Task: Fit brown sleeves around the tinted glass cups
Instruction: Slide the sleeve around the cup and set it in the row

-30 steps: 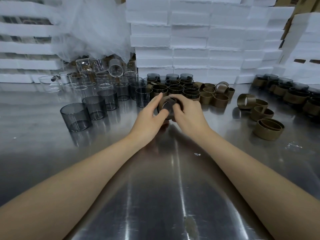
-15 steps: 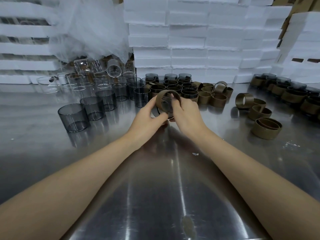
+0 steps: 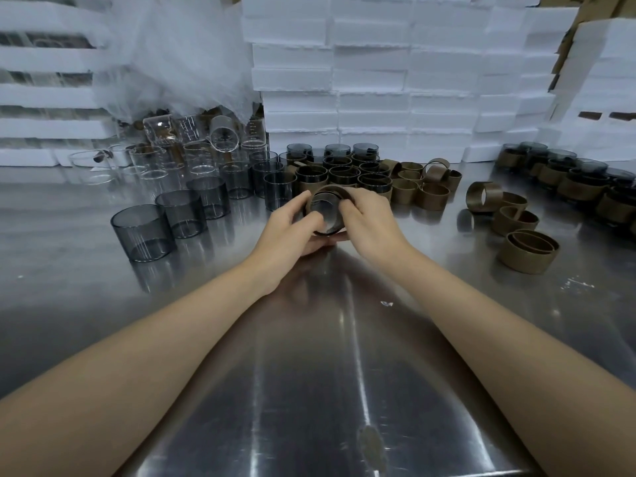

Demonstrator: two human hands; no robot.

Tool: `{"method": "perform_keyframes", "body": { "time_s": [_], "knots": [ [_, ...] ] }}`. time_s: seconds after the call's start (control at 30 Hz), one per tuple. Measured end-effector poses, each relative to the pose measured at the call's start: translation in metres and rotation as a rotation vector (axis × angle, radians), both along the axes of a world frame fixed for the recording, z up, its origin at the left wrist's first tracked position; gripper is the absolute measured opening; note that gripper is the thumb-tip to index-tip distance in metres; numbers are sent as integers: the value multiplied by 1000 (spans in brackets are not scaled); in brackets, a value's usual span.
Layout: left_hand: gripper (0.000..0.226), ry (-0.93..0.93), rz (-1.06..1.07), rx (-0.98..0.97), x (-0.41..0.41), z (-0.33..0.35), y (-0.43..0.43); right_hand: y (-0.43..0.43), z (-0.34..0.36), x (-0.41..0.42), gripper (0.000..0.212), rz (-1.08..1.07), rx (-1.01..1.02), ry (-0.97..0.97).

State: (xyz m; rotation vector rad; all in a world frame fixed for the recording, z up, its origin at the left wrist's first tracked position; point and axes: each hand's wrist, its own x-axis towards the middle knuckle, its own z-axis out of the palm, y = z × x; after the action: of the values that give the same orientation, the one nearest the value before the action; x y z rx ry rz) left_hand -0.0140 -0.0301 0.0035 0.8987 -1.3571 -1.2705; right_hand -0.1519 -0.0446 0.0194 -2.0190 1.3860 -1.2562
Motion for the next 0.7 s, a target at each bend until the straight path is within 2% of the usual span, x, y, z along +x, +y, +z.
{"method": "perform_keyframes", "body": {
  "time_s": [0.2, 0.47, 0.7],
  "knots": [
    [49, 41, 17, 31, -1, 1, -2, -4, -1, -5, 34, 48, 46, 27],
    [46, 46, 43, 25, -1, 2, 0, -7, 3, -14, 15, 71, 171, -220],
    [45, 51, 38, 52, 3, 1, 1, -7, 3, -24, 15, 142, 306, -392]
  ]
}}
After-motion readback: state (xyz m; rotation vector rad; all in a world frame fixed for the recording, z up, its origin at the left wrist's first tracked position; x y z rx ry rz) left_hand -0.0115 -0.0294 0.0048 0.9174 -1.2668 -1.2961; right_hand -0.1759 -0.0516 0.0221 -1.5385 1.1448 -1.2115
